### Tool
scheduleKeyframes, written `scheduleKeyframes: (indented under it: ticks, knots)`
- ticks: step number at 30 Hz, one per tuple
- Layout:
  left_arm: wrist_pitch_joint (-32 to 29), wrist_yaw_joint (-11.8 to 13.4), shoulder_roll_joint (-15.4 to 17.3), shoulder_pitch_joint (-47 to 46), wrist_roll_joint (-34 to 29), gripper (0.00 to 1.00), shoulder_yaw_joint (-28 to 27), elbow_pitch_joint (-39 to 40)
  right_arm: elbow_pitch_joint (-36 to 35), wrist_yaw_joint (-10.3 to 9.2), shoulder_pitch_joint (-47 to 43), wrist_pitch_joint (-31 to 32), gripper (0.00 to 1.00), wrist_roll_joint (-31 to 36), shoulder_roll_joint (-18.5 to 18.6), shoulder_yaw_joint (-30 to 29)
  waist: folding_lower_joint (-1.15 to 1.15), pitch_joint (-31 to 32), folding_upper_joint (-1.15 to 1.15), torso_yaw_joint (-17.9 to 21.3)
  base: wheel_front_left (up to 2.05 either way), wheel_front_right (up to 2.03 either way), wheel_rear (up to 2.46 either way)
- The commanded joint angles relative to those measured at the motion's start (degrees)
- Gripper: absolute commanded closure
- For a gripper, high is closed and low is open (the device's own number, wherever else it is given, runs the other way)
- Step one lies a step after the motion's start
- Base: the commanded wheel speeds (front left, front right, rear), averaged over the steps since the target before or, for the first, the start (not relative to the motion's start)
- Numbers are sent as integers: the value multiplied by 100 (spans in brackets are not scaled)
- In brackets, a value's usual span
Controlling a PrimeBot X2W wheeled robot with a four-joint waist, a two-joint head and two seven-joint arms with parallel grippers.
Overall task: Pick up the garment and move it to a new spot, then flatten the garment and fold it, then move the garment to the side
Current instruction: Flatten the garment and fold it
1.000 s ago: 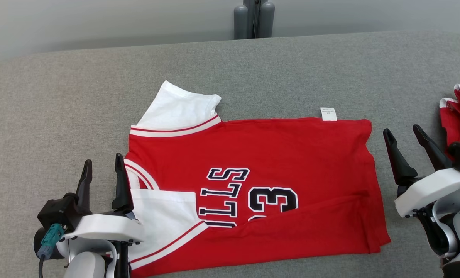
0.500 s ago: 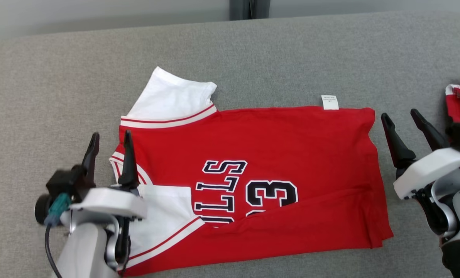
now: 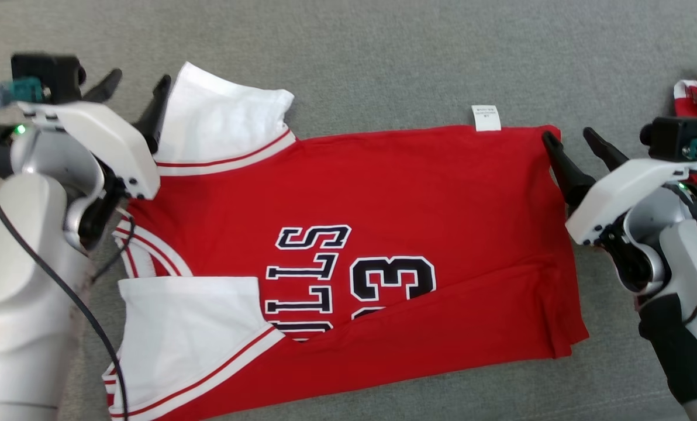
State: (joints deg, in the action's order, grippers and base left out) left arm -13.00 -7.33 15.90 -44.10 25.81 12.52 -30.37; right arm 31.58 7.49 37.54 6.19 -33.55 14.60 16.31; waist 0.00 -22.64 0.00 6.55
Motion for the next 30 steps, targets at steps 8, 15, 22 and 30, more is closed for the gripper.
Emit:
scheduleKeyframes:
  ticks: [8, 15, 22, 30]
  knots:
    - [-1197, -14, 1017, -956, 1475, 0, 1247, 259, 464, 1, 698, 25, 0, -370, -40, 535, 0, -478, 0, 332, 0, 0, 0]
    - [-1665, -15, 1524, -1461, 2009, 0, 1819, 280, 609, 1, 973, -112, 0, -654, -13, 905, 0, -685, 0, 448, 0, 0, 0]
    - [-1736, -16, 1720, -1884, 2197, 0, 2105, -119, 746, 1, 1196, -221, 0, -978, -70, 1333, 0, -871, 0, 626, 0, 0, 0]
    - [-1851, -16, 1764, -2156, 2455, 0, 2557, -386, 812, 1, 1339, -228, 0, -1465, -47, 1780, 0, -1004, 0, 689, 0, 0, 0]
